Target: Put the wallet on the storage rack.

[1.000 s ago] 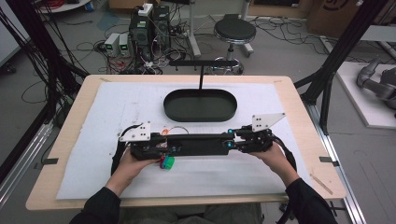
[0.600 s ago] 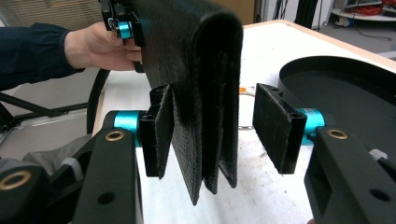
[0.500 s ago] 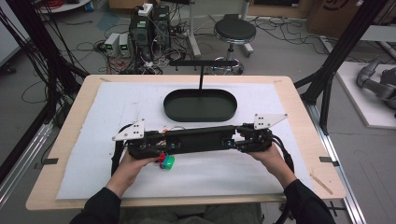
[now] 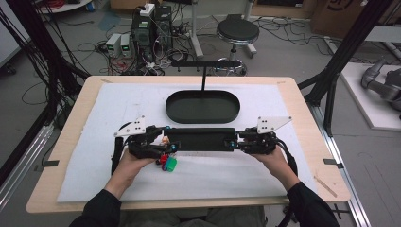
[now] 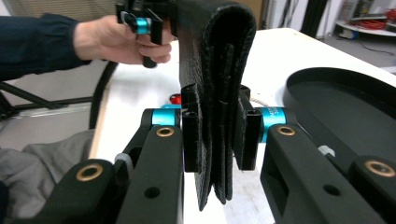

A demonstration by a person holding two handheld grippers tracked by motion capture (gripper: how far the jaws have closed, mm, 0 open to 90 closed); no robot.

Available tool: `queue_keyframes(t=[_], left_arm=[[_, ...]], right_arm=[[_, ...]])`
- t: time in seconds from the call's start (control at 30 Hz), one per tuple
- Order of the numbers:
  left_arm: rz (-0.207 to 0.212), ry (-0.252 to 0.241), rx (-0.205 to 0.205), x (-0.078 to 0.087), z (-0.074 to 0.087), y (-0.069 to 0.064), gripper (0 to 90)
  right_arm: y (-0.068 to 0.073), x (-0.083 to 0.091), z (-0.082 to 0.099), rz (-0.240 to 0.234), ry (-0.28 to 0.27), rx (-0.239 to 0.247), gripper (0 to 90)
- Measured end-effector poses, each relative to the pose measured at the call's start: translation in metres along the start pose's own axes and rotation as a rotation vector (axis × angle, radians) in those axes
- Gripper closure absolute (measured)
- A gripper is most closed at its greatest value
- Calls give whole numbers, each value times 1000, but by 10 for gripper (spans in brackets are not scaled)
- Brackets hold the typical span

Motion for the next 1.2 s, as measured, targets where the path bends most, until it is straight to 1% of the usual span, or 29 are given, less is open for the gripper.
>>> queue_keyframes(t=[0.03,0.07,0.1,0.17,0.2,0.23,0.27,0.3,0.33,0.37,0.4,0.43,0.47,0.5,0.53,0.57,0.6,0.63,0.67,0.77,0.83,0.93,0.97,1.0,1.07,1.1,1.13,1.17,1.2], left_arm=[[0,0,0,0,0,0,394],[-15,9,-2,2,-1,1,376],[-46,18,-9,5,-2,2,363],[-78,23,-15,10,-4,3,340],[-87,21,-16,12,-4,3,340],[-87,21,-16,12,-4,3,340],[-100,17,-18,15,-5,3,340],[-123,17,-22,20,-6,3,340],[-123,17,-22,20,-6,3,340],[-133,14,-20,23,-7,3,340],[-152,18,-27,28,-7,2,334],[-159,19,-29,31,-7,1,327],[-159,19,-29,31,-7,1,325],[-182,21,-41,36,-7,-1,323],[-192,20,-43,38,-7,-3,318],[-192,20,-43,38,-7,-3,312],[-202,21,-47,41,-7,-4,307],[-222,23,-57,46,-7,-6,299],[-222,23,-57,46,-7,-6,294],[-255,35,-84,53,-6,-11,286],[-272,40,-90,59,-3,-15,281],[-286,42,-94,64,1,-18,281],[-286,42,-94,64,1,-18,281],[-289,39,-93,65,2,-19,281],[-295,37,-85,68,6,-19,281],[-297,36,-87,68,8,-19,281],[-297,36,-87,68,8,-19,281],[-296,36,-83,69,9,-19,281],[-294,37,-77,69,10,-19,281]], right_arm=[[0,1,0,6,3,1,774],[-2,2,0,16,1,7,774],[-2,2,0,28,-1,5,775],[-5,4,0,52,-6,5,776],[-6,6,0,69,-10,6,777],[-7,7,-1,86,-12,5,777],[-10,9,0,107,-19,-4,778],[-13,11,0,128,-21,-8,779],[-13,11,0,128,-21,-8,779],[-19,13,1,162,-25,-21,779],[-22,14,1,178,-26,-27,779],[-25,15,0,197,-26,-30,779],[-25,15,0,197,-26,-30,779],[-30,16,-2,234,-32,-31,779],[-33,16,-3,248,-36,-32,779],[-35,15,-4,262,-40,-36,779],[-38,15,-5,272,-44,-34,778],[-40,14,-6,284,-44,-36,779],[-40,14,-6,284,-44,-36,779],[-48,11,-8,307,-51,-41,778],[-56,5,-10,329,-50,-44,778],[-65,-3,-12,341,-47,-52,778],[-65,-3,-12,341,-47,-52,778],[-70,-9,-13,348,-59,-54,778],[-76,-15,-13,350,-66,-62,778],[-79,-19,-13,346,-59,-72,777],[-82,-23,-13,350,-53,-68,777],[-82,-23,-13,350,-53,-68,777],[-87,-31,-13,358,-44,-64,777]])
Point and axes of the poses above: each handheld gripper's, and its own axes: x roughly backward along the jaws, z roughly out of its underside, y roughly to its left, the point moved 2 cm from there along -x, roughly forward along the jaws, and after that the axes turned 4 degrees about -y, right-handed, at the moved point
